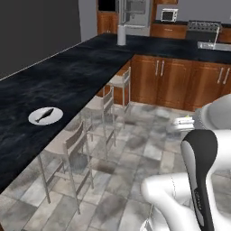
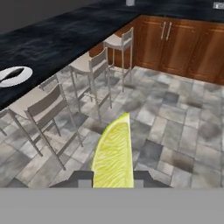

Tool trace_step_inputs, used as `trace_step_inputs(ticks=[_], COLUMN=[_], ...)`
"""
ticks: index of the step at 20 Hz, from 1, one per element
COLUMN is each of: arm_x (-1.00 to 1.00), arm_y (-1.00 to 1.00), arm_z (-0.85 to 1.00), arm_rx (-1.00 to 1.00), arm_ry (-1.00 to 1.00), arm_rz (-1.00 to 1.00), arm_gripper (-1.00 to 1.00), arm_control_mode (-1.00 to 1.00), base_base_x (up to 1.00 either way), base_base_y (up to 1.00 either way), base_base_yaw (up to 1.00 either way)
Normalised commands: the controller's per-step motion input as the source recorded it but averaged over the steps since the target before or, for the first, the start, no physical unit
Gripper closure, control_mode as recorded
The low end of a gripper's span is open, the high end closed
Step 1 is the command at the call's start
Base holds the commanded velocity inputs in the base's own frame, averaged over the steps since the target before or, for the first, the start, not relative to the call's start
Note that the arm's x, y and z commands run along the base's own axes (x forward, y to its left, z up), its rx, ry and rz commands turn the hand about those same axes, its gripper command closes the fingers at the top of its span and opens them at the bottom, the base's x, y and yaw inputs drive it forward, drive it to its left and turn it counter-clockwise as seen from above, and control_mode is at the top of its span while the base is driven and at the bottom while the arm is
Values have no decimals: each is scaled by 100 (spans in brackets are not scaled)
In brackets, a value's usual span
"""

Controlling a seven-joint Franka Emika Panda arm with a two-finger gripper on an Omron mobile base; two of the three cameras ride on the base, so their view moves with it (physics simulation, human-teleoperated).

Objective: Take the lemon wedge from the fridge and place it on the plate with fish on the dining counter.

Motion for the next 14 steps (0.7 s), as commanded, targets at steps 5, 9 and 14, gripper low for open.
trace_step_inputs(ticks=[5,9,14], arm_x=[0,0,0], arm_y=[0,0,0], arm_z=[0,0,0], arm_rx=[0,0,0], arm_ry=[0,0,0], arm_rz=[0,0,0], arm_gripper=[100,100,100], arm_control_mode=[100,100,100], base_base_x=[59,31,0], base_base_y=[-75,-39,-15], base_base_yaw=[47,51,66])
